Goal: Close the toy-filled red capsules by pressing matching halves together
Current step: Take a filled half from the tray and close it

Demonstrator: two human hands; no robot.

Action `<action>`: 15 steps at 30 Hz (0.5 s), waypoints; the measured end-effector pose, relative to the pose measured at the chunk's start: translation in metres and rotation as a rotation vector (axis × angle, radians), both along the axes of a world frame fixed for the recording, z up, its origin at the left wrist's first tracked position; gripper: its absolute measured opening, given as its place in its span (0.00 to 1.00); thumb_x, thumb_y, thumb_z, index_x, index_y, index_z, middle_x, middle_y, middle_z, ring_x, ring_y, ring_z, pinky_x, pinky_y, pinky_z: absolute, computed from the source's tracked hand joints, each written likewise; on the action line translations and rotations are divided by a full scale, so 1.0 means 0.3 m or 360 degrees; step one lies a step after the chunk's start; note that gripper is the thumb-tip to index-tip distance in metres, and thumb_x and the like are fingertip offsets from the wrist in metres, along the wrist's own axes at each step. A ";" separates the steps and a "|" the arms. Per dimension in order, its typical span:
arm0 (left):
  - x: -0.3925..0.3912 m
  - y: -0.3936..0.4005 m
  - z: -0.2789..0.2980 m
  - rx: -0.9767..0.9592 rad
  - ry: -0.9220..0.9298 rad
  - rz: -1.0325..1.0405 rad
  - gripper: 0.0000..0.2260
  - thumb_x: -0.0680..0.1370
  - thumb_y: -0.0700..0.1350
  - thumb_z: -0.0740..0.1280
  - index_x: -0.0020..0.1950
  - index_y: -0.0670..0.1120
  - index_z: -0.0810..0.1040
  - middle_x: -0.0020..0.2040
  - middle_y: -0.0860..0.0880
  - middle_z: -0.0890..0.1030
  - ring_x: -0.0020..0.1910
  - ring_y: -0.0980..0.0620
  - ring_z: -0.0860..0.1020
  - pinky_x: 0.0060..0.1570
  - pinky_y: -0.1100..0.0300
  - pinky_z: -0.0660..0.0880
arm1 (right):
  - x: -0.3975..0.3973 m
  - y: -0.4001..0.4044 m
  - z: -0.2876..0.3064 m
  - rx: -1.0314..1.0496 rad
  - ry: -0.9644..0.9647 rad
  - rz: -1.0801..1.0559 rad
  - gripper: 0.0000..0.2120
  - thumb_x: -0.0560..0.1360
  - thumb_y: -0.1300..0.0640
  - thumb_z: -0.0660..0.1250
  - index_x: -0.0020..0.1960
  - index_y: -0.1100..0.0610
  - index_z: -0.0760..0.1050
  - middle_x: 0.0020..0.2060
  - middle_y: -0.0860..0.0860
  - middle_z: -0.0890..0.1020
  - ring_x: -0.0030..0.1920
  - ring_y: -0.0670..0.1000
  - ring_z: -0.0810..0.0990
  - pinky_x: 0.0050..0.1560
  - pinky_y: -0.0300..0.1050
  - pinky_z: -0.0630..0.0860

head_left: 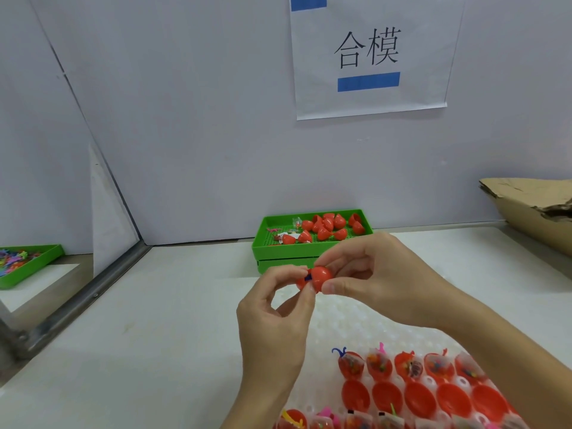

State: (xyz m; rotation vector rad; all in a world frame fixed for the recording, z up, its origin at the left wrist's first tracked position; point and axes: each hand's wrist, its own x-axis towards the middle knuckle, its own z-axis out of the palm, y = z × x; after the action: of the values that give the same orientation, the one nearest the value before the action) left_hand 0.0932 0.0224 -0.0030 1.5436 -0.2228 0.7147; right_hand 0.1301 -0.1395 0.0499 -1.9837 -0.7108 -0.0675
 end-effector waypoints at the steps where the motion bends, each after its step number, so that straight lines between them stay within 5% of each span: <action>1: 0.000 -0.001 -0.002 0.0003 -0.0011 0.0026 0.12 0.73 0.33 0.74 0.43 0.51 0.85 0.42 0.52 0.85 0.47 0.54 0.83 0.44 0.67 0.80 | 0.000 0.000 0.000 0.0002 0.0001 -0.0001 0.07 0.72 0.57 0.77 0.49 0.51 0.85 0.40 0.46 0.87 0.42 0.45 0.86 0.49 0.46 0.83; 7: -0.002 -0.007 -0.015 0.0108 -0.0127 0.0243 0.09 0.72 0.41 0.73 0.49 0.51 0.86 0.46 0.59 0.86 0.49 0.60 0.84 0.43 0.68 0.80 | 0.000 0.002 -0.002 0.0043 -0.0009 -0.0011 0.06 0.72 0.58 0.77 0.48 0.52 0.85 0.39 0.47 0.87 0.41 0.45 0.86 0.48 0.43 0.83; 15: -0.007 -0.006 -0.016 0.0308 -0.0231 0.0351 0.09 0.73 0.46 0.70 0.50 0.46 0.86 0.44 0.55 0.86 0.47 0.59 0.84 0.44 0.66 0.81 | 0.000 0.004 0.001 0.0030 -0.0018 -0.0006 0.07 0.72 0.58 0.77 0.49 0.53 0.85 0.39 0.46 0.86 0.41 0.45 0.86 0.48 0.42 0.83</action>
State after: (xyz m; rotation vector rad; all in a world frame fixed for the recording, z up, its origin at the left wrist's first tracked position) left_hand 0.0911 0.0206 -0.0078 1.7186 -0.2376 1.0051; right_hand 0.1299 -0.1383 0.0501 -1.9681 -0.7110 -0.0877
